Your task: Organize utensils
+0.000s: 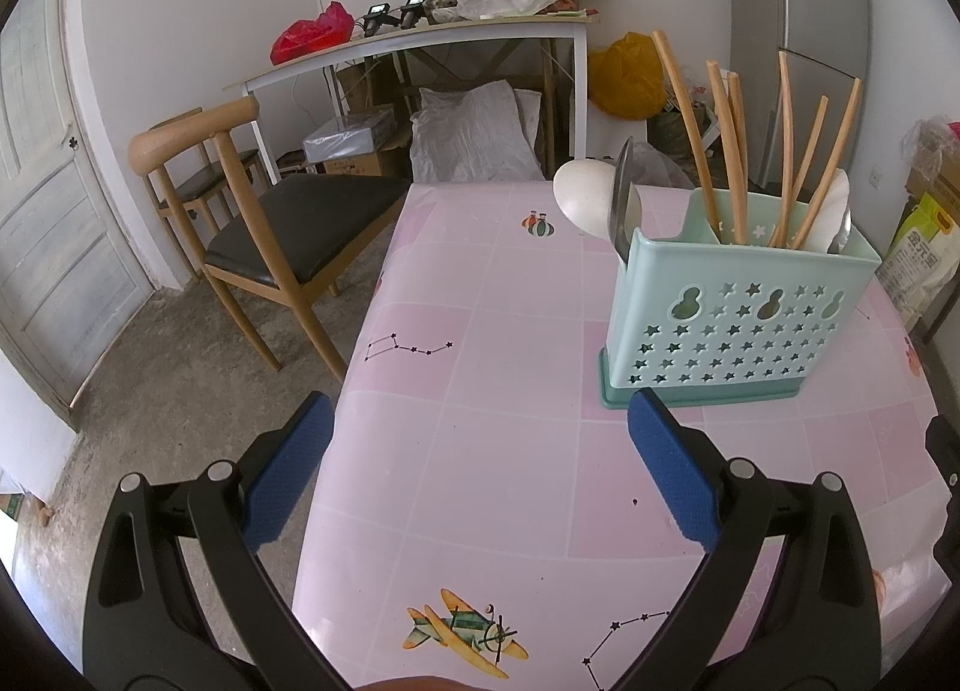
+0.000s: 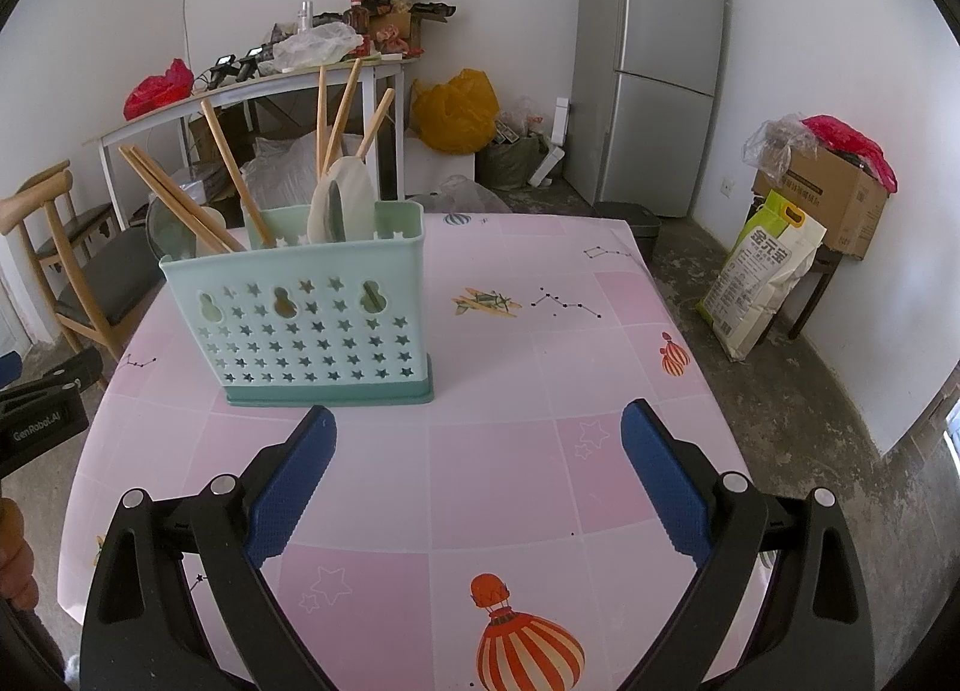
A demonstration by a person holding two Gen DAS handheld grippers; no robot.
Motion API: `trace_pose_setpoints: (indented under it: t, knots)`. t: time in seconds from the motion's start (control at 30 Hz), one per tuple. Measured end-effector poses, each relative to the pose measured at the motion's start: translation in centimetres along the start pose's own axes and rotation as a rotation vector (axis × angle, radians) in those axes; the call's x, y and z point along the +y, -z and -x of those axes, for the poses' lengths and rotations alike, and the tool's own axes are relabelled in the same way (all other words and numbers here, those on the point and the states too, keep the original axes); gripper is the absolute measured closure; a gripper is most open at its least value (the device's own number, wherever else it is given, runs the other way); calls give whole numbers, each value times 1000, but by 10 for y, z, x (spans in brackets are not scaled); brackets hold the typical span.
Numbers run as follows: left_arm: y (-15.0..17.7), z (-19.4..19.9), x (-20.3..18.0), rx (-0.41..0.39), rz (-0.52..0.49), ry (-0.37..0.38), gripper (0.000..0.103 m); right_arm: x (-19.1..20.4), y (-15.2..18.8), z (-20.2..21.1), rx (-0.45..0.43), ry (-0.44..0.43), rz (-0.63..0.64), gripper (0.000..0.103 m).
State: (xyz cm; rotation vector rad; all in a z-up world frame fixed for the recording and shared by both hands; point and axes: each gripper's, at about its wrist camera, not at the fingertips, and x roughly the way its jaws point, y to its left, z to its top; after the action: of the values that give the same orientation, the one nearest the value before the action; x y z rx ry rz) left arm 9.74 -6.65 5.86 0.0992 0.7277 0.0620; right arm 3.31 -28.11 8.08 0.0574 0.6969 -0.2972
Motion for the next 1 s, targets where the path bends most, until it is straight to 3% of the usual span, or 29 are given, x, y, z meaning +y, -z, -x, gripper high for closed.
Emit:
trace_pose_setpoints:
  t: [1.0]
  knots:
    - [3,-2,-1,3,3,3,8,2,-4,4,-3,-1,1,10]
